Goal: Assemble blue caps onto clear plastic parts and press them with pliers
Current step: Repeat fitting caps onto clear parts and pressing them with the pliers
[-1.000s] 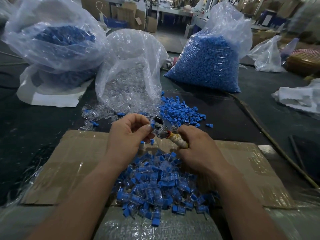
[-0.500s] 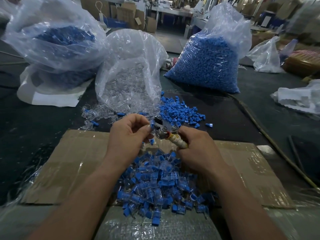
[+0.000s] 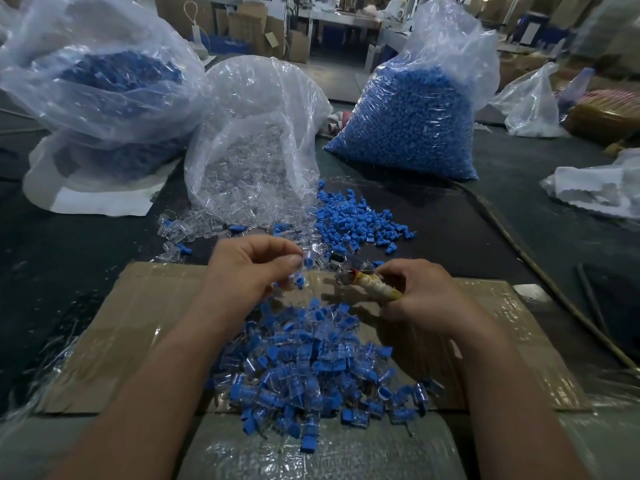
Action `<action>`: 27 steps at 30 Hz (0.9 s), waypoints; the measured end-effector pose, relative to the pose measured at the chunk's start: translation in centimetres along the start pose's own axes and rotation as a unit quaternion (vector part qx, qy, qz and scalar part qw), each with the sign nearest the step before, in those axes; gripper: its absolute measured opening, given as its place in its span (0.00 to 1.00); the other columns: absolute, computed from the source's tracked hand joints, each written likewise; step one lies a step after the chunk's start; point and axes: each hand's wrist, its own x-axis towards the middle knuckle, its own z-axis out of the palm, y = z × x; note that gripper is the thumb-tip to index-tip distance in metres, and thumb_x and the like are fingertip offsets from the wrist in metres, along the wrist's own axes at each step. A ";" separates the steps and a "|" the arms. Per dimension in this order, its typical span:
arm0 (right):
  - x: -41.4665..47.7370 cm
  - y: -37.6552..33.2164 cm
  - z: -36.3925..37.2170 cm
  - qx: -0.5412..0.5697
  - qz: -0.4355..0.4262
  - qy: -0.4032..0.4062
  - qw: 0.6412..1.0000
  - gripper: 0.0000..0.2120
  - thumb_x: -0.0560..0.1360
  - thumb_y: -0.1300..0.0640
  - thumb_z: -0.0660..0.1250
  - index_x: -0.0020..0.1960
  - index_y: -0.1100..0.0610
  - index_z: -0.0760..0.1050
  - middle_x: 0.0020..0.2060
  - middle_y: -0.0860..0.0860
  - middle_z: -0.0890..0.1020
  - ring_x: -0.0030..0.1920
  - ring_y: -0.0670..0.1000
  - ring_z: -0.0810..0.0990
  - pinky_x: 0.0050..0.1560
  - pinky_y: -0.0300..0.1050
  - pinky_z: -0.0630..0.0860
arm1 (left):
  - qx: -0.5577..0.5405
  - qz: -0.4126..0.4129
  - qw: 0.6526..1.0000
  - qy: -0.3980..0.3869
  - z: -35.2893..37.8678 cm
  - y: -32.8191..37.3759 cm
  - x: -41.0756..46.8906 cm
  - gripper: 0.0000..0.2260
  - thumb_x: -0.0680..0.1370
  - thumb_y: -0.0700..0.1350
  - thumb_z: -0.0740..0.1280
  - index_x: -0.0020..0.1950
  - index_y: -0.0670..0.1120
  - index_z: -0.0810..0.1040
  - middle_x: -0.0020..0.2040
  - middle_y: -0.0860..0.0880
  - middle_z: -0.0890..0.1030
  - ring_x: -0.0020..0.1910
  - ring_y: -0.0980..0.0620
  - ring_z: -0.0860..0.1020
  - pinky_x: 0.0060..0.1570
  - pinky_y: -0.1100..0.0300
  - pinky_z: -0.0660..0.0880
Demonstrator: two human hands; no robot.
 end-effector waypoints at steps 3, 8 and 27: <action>0.0 0.3 -0.1 -0.017 0.018 -0.005 1.000 0.25 0.62 0.53 0.77 0.57 0.48 0.75 0.45 0.44 0.76 0.45 0.45 0.73 0.39 0.42 0.69 | 0.013 -0.048 0.995 -0.083 0.0 0.2 -0.3 0.05 0.63 0.42 0.71 0.38 0.45 0.81 0.32 0.47 0.82 0.25 0.56 0.75 0.24 0.67 0.73; 0.0 0.1 0.1 -0.026 0.015 0.000 1.000 0.27 0.61 0.51 0.78 0.59 0.48 0.74 0.42 0.40 0.73 0.44 0.43 0.72 0.38 0.40 0.67 | 0.028 -0.041 0.983 -0.177 0.1 0.1 -0.5 0.03 0.62 0.43 0.72 0.34 0.48 0.83 0.30 0.47 0.82 0.25 0.58 0.75 0.21 0.68 0.68; 0.2 1.1 0.3 0.011 -0.005 -0.010 1.000 0.25 0.67 0.40 0.70 0.62 0.45 0.73 0.47 0.39 0.73 0.42 0.36 0.68 0.37 0.32 0.62 | 0.146 -0.008 0.988 0.057 -1.7 -0.6 2.0 0.05 0.73 0.40 0.69 0.37 0.48 0.81 0.27 0.54 0.78 0.24 0.61 0.72 0.26 0.67 0.69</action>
